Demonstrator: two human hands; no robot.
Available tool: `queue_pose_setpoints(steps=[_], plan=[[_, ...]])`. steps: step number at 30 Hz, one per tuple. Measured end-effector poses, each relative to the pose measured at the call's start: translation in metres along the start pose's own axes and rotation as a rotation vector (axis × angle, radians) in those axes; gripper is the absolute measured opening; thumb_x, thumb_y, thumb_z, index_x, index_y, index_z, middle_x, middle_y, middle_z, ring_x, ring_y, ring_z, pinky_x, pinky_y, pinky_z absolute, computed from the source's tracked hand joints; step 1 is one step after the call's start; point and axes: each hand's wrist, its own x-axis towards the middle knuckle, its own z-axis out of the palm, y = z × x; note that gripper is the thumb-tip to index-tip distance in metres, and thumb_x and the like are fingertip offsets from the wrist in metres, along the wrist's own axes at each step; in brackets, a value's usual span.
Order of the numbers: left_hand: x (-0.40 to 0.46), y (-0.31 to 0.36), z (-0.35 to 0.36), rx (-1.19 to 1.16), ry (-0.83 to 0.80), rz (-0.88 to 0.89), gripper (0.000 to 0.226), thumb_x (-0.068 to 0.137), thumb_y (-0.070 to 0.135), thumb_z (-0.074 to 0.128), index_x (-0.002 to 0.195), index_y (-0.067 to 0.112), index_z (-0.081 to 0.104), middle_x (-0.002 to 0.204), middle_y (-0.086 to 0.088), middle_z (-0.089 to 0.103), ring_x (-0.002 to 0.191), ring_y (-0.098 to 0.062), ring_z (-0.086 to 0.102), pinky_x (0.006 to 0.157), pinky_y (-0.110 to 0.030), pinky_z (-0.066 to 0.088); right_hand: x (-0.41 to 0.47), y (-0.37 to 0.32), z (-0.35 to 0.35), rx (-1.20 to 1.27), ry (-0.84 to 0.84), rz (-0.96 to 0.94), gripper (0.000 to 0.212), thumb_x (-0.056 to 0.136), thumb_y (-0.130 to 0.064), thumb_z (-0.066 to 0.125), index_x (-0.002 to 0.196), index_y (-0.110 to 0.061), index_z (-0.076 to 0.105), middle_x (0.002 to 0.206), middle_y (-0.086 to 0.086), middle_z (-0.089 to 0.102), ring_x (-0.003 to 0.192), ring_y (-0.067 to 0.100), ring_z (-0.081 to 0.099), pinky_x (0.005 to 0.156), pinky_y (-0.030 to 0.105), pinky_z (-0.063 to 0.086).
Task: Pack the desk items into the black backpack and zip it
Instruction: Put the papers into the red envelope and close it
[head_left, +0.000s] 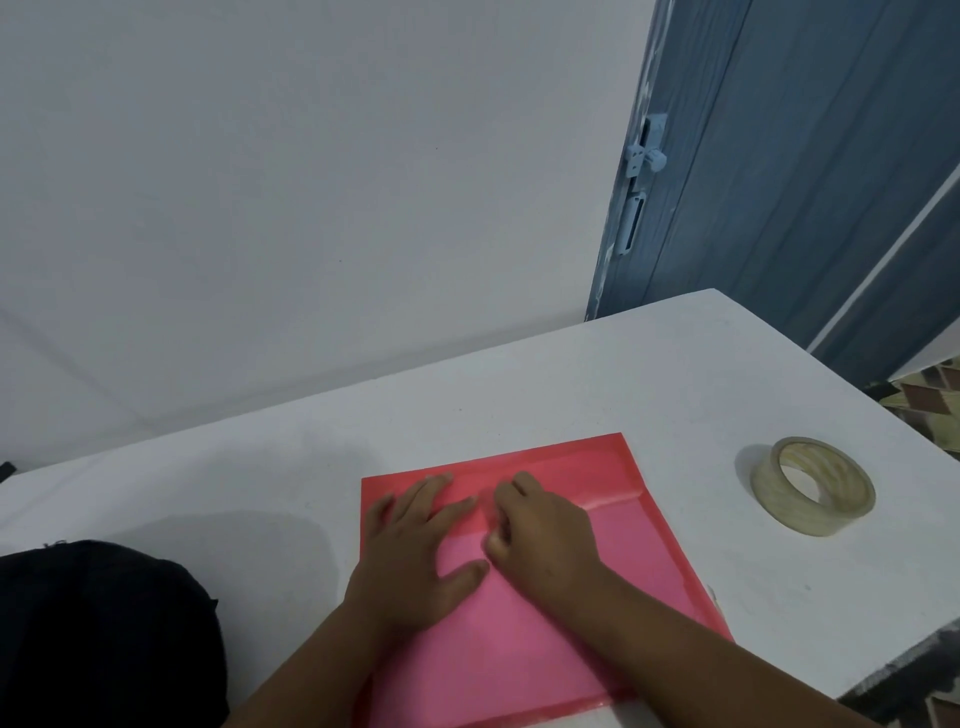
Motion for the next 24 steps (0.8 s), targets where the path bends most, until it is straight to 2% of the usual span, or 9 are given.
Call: queue_pose_setpoints(steps=[3, 5, 7, 9, 12, 15, 17, 21, 24], plan=[[-0.001, 0.0, 0.0, -0.018, 0.038, -0.015, 0.067, 0.076, 0.068, 0.059, 0.139, 0.045, 0.052, 0.156, 0.007, 0.041, 0.147, -0.021, 0.034, 0.114, -0.049, 0.024, -0.003, -0.003, 0.005, -0.078, 0.048, 0.013, 0.02, 0.068, -0.029, 0.069, 0.08, -0.023, 0.054, 0.077, -0.005, 0.052, 0.054, 0.019, 0.052, 0.044, 0.028, 0.025], [0.0, 0.003, -0.003, 0.001, 0.122, -0.115, 0.058, 0.072, 0.063, 0.059, 0.126, 0.044, 0.061, 0.151, 0.006, 0.046, 0.146, -0.028, 0.032, 0.111, -0.047, 0.022, -0.006, 0.001, 0.005, -0.063, 0.099, 0.036, 0.022, 0.075, -0.032, 0.071, 0.077, -0.025, 0.05, 0.074, -0.008, 0.05, 0.054, 0.015, 0.049, 0.045, 0.028, 0.029], [0.0, 0.008, -0.007, -0.013, 0.183, -0.283, 0.049, 0.069, 0.059, 0.055, 0.113, 0.042, 0.065, 0.139, 0.005, 0.051, 0.14, -0.029, 0.038, 0.104, -0.05, 0.027, -0.007, 0.008, 0.0, 0.108, 0.097, 0.122, 0.024, 0.09, -0.038, 0.064, 0.078, -0.026, 0.046, 0.077, -0.009, 0.051, 0.061, 0.013, 0.048, 0.052, 0.032, 0.038], [-0.001, 0.012, -0.01, -0.023, 0.188, -0.34, 0.047, 0.067, 0.06, 0.052, 0.108, 0.041, 0.068, 0.129, 0.005, 0.054, 0.132, -0.025, 0.045, 0.097, -0.048, 0.032, -0.006, 0.015, -0.011, 0.361, 0.044, 0.193, 0.025, 0.094, -0.039, 0.059, 0.077, -0.024, 0.048, 0.076, -0.008, 0.056, 0.066, 0.009, 0.053, 0.06, 0.031, 0.045], [0.002, 0.015, -0.021, 0.0, 0.073, -0.36, 0.064, 0.068, 0.068, 0.039, 0.119, 0.042, 0.067, 0.14, 0.004, 0.049, 0.138, -0.019, 0.038, 0.103, -0.047, 0.031, -0.012, 0.025, -0.029, 0.644, -0.016, 0.204, 0.012, 0.094, -0.026, 0.061, 0.083, -0.026, 0.056, 0.078, -0.004, 0.065, 0.066, 0.002, 0.055, 0.061, 0.022, 0.046], [-0.004, 0.015, -0.034, 0.032, -0.201, -0.338, 0.089, 0.066, 0.077, 0.022, 0.148, 0.046, 0.04, 0.166, 0.005, 0.017, 0.155, -0.021, 0.01, 0.118, -0.05, 0.02, -0.03, 0.035, -0.039, 0.746, -0.018, 0.172, 0.017, 0.092, -0.011, 0.063, 0.092, -0.028, 0.062, 0.087, -0.007, 0.067, 0.073, 0.0, 0.058, 0.067, 0.013, 0.045], [-0.012, 0.011, -0.042, -0.045, -0.278, -0.336, 0.096, 0.064, 0.08, 0.026, 0.153, 0.044, 0.033, 0.168, 0.007, 0.009, 0.156, -0.021, 0.0, 0.123, -0.048, 0.014, -0.043, 0.044, -0.04, 0.708, 0.058, 0.13, 0.023, 0.088, -0.006, 0.065, 0.094, -0.028, 0.063, 0.096, -0.011, 0.067, 0.087, 0.003, 0.063, 0.075, 0.017, 0.05], [-0.042, 0.017, -0.043, 0.015, 0.033, -0.386, 0.077, 0.068, 0.07, 0.052, 0.133, 0.029, 0.064, 0.148, -0.006, 0.053, 0.141, -0.035, 0.043, 0.109, -0.056, 0.04, -0.061, 0.061, -0.046, 0.307, 0.182, 0.148, 0.028, 0.08, -0.025, 0.069, 0.106, -0.032, 0.062, 0.112, -0.016, 0.058, 0.106, 0.007, 0.055, 0.091, 0.032, 0.047], [-0.058, 0.037, -0.045, -0.007, 0.086, -0.712, 0.074, 0.078, 0.065, 0.062, 0.144, 0.031, 0.049, 0.159, -0.002, 0.032, 0.146, -0.03, 0.025, 0.109, -0.056, 0.031, -0.067, 0.066, -0.059, 0.066, 0.065, 0.438, 0.05, 0.079, -0.048, 0.069, 0.124, -0.032, 0.052, 0.13, -0.007, 0.048, 0.124, 0.02, 0.043, 0.098, 0.041, 0.039]])
